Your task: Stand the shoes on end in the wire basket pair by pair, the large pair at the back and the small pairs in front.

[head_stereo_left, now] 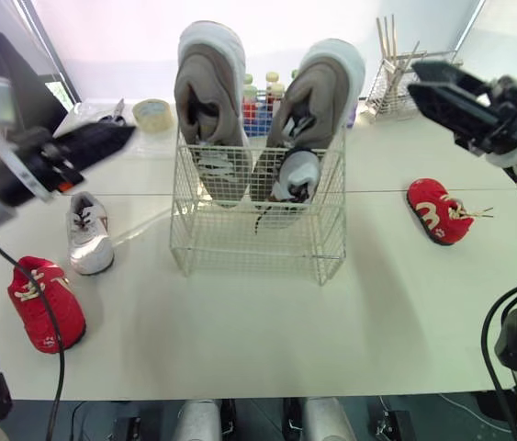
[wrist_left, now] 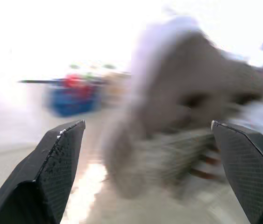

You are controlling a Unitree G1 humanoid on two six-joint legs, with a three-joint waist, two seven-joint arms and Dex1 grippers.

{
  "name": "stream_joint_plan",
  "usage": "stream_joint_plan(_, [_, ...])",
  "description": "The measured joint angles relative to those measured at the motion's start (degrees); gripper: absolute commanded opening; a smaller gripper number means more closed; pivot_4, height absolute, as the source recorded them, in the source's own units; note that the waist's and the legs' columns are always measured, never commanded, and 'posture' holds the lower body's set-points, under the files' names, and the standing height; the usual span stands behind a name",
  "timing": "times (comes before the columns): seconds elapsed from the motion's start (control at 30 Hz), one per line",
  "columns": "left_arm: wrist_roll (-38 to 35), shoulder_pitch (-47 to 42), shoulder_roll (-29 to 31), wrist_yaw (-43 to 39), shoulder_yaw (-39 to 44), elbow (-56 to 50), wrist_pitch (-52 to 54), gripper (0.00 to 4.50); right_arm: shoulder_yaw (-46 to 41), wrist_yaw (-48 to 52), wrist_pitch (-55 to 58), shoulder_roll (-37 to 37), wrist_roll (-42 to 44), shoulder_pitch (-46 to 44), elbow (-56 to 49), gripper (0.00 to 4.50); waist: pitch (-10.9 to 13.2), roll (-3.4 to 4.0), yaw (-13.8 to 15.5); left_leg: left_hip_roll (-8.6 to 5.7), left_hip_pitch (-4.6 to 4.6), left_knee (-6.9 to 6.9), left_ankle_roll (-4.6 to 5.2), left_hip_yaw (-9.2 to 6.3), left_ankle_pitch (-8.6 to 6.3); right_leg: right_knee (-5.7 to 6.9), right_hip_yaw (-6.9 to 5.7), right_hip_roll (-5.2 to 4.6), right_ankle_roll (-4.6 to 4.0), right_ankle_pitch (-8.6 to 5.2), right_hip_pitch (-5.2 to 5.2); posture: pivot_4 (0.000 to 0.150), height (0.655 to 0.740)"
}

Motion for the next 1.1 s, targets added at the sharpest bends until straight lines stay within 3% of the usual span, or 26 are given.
stream_joint_plan(0.2, [19.72, 1.28, 6.05, -6.88, -9.23, 18.33, -8.89, 4.46, 6.96, 0.21, 5.39, 1.22, 6.42, 2.43, -9.47, 4.50, -0.02, -0.03, 0.61, 0.00, -0.03, -0.01, -0.02, 0.11, -0.15, -0.11, -0.07, -0.12, -0.04, -0.02, -0.02, 0.150, 0.7352])
stream_joint_plan(0.43, [33.17, -9.78, 2.89, -19.78, -17.73, 42.50, -15.59, 4.46, 21.33, 6.16, -0.50, -1.12, -4.84, 9.10, -17.97, 4.50, -0.14, -0.26, 1.08, -0.03, -0.82, 0.40, 0.21, 0.15, -0.19, -0.12, -0.11, -0.19, 0.00, 0.06, -0.62, 0.150, 0.7352])
stream_joint_plan(0.67, [41.70, -19.03, -1.52, -26.28, -21.70, 53.15, -18.65, 4.46, 23.49, 6.63, -2.40, -0.49, -7.36, 10.23, -18.76, 4.50, -0.21, -0.50, 0.56, -0.03, -1.01, 0.45, 0.28, 0.54, -0.14, -0.07, -0.07, -0.14, 0.12, 0.17, -0.87, 0.150, 0.7352])
stream_joint_plan(0.8, [46.39, -19.73, -3.71, -28.16, -23.38, 56.56, -21.67, 4.46, 23.11, 5.58, -1.57, -0.84, -6.66, 11.40, -20.56, 4.50, -0.20, -0.51, 0.25, 0.00, -0.94, 0.45, 0.27, 0.58, -0.13, 0.02, -0.06, -0.12, 0.13, 0.18, -0.91, 0.150, 0.7352])
stream_joint_plan(1.03, [48.43, -19.85, -3.87, -29.95, -22.15, 58.98, -23.32, 4.46, 19.67, 2.13, 0.38, -2.88, -4.78, 13.95, -22.64, 4.50, -0.21, -0.60, 0.40, 0.07, -0.92, 0.46, 0.26, 0.51, -0.12, 0.09, -0.03, -0.13, 0.13, 0.18, -0.94, 0.150, 0.7352])
stream_joint_plan(1.1, [49.25, -19.74, -4.32, -29.71, -21.93, 59.73, -24.00, 3.95, 19.33, 1.46, 0.57, -3.04, -4.76, 14.02, -22.65, 4.50, -0.21, -0.61, 0.40, 0.07, -0.91, 0.47, 0.26, 0.51, -0.12, 0.12, -0.02, -0.14, 0.13, 0.18, -0.94, 0.150, 0.7352])
